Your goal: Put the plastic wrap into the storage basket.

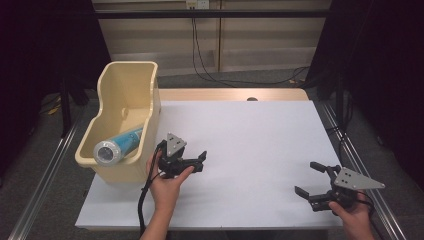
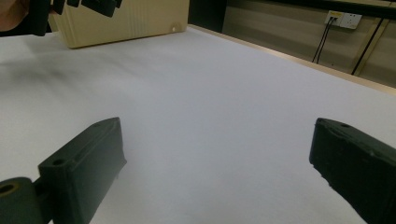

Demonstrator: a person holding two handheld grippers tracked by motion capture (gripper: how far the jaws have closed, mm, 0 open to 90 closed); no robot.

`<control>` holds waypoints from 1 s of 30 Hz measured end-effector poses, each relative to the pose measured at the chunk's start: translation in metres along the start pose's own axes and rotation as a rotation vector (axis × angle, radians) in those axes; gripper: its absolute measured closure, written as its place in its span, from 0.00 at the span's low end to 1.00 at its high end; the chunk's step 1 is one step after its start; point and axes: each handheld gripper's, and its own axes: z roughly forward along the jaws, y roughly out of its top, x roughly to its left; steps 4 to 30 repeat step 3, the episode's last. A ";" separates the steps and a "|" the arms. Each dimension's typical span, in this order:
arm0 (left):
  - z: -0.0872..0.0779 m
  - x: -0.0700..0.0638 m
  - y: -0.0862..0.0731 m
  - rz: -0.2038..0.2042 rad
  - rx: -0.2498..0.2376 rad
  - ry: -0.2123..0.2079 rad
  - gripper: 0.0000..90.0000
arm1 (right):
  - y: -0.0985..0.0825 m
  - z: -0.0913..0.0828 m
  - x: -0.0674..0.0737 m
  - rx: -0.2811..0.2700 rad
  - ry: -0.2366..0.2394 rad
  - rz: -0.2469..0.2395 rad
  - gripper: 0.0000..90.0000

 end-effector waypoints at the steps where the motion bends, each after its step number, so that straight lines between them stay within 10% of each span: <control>1: 0.000 0.001 -0.001 -0.006 0.003 -0.006 0.08 | 0.000 0.000 0.000 0.003 -0.002 0.001 0.03; 30: 0.000 0.001 -0.003 0.002 -0.003 -0.006 0.08 | 0.000 0.001 0.000 0.006 -0.001 -0.003 0.03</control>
